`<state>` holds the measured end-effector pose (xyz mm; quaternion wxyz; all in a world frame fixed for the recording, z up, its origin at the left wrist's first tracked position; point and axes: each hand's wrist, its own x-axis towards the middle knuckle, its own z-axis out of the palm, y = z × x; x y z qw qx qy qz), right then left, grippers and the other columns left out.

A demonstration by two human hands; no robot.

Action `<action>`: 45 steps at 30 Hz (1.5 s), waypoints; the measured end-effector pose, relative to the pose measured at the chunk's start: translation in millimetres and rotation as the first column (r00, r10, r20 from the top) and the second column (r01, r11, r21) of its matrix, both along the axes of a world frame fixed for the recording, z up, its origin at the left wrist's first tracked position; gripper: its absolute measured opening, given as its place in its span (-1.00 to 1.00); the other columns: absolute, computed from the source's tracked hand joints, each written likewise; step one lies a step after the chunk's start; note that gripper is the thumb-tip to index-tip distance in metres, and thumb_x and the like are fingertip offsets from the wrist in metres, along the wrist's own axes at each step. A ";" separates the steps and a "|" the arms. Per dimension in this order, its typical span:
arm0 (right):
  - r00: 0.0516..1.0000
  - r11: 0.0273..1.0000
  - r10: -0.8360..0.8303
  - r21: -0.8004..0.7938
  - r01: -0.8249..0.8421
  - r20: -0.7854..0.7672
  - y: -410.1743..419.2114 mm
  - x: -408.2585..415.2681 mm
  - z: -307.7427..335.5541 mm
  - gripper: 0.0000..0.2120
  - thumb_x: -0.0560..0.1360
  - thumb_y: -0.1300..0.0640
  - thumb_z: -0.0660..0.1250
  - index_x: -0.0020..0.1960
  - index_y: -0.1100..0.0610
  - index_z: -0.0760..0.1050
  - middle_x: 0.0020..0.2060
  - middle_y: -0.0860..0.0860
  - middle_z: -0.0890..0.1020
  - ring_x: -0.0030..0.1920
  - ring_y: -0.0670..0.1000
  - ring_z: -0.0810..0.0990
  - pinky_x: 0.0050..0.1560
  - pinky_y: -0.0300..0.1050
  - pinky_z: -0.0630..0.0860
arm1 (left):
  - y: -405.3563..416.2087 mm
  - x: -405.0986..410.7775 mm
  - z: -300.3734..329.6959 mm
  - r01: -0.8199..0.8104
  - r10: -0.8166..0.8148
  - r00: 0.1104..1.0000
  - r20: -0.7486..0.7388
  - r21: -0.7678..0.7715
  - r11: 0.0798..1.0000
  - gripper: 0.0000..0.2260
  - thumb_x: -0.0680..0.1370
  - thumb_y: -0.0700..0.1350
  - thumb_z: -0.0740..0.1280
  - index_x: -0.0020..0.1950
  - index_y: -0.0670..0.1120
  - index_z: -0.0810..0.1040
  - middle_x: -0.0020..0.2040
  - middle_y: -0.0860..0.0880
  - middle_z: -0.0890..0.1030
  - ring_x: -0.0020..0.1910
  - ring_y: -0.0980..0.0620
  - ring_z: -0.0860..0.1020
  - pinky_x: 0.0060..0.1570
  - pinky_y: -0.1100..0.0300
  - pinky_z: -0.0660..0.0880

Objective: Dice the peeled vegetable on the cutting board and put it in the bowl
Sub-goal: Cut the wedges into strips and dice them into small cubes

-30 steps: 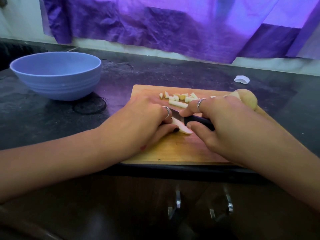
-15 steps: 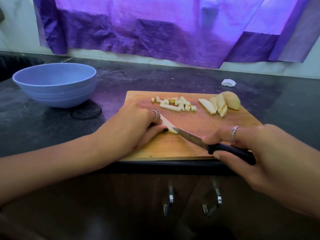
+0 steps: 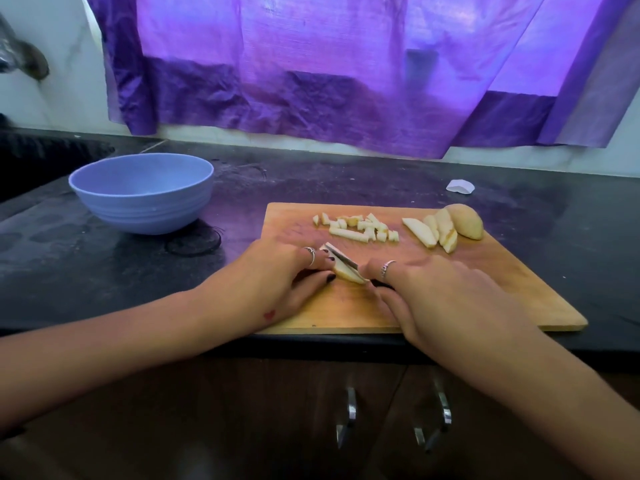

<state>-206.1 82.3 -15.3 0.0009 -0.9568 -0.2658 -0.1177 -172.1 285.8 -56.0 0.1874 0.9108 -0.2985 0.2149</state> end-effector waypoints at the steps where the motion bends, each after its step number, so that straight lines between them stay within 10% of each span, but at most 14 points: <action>1: 1.000 1.000 -0.001 -0.010 0.001 0.029 0.1 3.6 -1.7 -0.63 0.61 0.07 0.16 0.36 -0.20 0.20 -0.02 -0.07 0.55 -0.13 -0.01 0.44 -0.28 -0.15 0.39 | -0.1 -0.1 -0.6 0.001 -0.001 1.000 -0.002 -0.008 1.000 -0.75 0.51 -0.04 0.28 0.04 -0.10 0.68 -0.01 0.02 0.69 0.00 0.08 0.61 0.01 0.24 0.46; 7: 1.000 1.000 -0.001 0.030 0.001 0.025 -17.3 9.4 -9.2 -0.60 0.63 -0.03 0.09 0.39 -0.33 0.07 0.08 -0.19 0.50 -0.12 -0.08 0.45 -0.27 -0.22 0.38 | 0.9 -2.0 -4.9 -0.017 0.013 0.999 -0.041 -0.107 0.994 -0.74 0.53 -0.03 0.26 0.09 -0.08 0.67 0.05 0.06 0.67 0.05 0.17 0.58 0.08 0.28 0.46; 16: 0.991 0.905 0.005 0.423 0.054 -0.136 -28.1 2.3 -1.2 -0.76 0.49 -0.12 0.21 0.15 -0.24 0.46 -0.23 -0.09 0.59 -0.23 -0.10 0.55 -0.19 -0.23 0.50 | 0.4 -6.0 -6.6 -0.048 0.046 0.999 -0.021 -0.124 0.991 -0.63 0.55 0.04 0.14 0.07 -0.10 0.68 0.07 0.05 0.65 0.07 0.17 0.58 0.10 0.19 0.48; 30: 0.981 0.936 -0.069 0.329 0.126 -0.179 -0.6 6.0 6.2 -0.75 0.53 -0.11 0.23 0.20 -0.23 0.43 -0.28 -0.15 0.40 -0.41 -0.12 0.42 -0.46 -0.27 0.27 | -0.6 -4.7 -7.7 -0.033 0.039 0.997 0.063 -0.081 0.996 -0.62 0.56 0.01 0.13 -0.10 -0.18 0.67 -0.05 0.01 0.56 -0.04 0.21 0.45 -0.04 0.40 0.34; 41: 0.988 0.989 -0.089 0.105 0.102 -0.123 33.2 16.7 8.9 -0.82 0.56 0.08 0.23 0.16 -0.06 0.41 -0.24 -0.07 0.31 -0.08 0.07 0.46 -0.16 -0.11 0.43 | -1.3 2.6 -8.8 -0.015 0.022 0.995 0.097 -0.077 0.997 -0.64 0.54 -0.01 0.17 -0.23 -0.21 0.64 -0.10 -0.04 0.58 -0.05 0.12 0.45 -0.03 0.24 0.41; 45: 0.984 0.986 -0.095 0.125 0.115 -0.153 31.0 12.7 9.1 -0.81 0.58 0.04 0.20 0.19 -0.04 0.42 -0.16 -0.03 0.39 -0.09 0.05 0.45 -0.14 -0.11 0.41 | -2.1 2.5 -4.9 -0.004 0.005 0.997 0.078 -0.018 1.000 -0.67 0.51 0.00 0.18 -0.17 -0.16 0.66 -0.07 0.00 0.57 -0.05 0.24 0.37 0.00 0.49 0.26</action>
